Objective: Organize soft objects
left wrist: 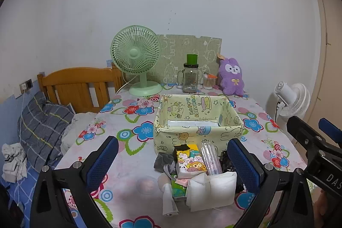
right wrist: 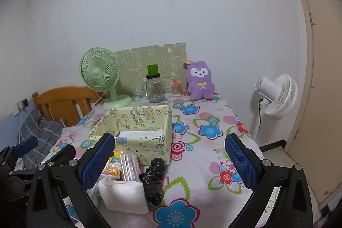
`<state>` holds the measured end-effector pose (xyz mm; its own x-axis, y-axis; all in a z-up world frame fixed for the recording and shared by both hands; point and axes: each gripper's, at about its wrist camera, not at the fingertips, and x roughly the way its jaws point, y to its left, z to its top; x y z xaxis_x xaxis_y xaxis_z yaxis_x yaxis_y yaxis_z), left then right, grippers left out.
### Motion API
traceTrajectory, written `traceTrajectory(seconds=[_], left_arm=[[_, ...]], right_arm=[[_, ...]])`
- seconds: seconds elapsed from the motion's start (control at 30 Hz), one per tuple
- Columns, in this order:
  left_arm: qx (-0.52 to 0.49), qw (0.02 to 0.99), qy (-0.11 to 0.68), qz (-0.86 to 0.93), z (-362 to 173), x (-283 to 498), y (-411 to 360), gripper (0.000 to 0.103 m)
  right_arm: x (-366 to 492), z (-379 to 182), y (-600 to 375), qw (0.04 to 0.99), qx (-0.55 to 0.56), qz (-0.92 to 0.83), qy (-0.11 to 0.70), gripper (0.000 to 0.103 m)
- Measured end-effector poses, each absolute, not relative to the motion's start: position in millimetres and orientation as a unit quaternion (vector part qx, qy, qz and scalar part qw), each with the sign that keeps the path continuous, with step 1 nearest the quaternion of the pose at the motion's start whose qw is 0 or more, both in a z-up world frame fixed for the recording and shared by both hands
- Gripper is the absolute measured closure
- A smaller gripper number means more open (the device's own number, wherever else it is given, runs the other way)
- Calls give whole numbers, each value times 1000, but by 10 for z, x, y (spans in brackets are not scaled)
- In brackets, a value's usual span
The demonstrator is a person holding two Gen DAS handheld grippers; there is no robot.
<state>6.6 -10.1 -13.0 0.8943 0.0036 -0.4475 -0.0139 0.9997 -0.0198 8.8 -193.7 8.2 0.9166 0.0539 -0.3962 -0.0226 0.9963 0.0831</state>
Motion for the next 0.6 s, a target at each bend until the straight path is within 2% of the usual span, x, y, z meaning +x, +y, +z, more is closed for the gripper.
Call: traceTrajectory(seconds=[0.6], left_arm=[[-22,973,231,4,-120,88,-65,1]], right_arm=[[75,82,-1967,978,39,17,202,0]])
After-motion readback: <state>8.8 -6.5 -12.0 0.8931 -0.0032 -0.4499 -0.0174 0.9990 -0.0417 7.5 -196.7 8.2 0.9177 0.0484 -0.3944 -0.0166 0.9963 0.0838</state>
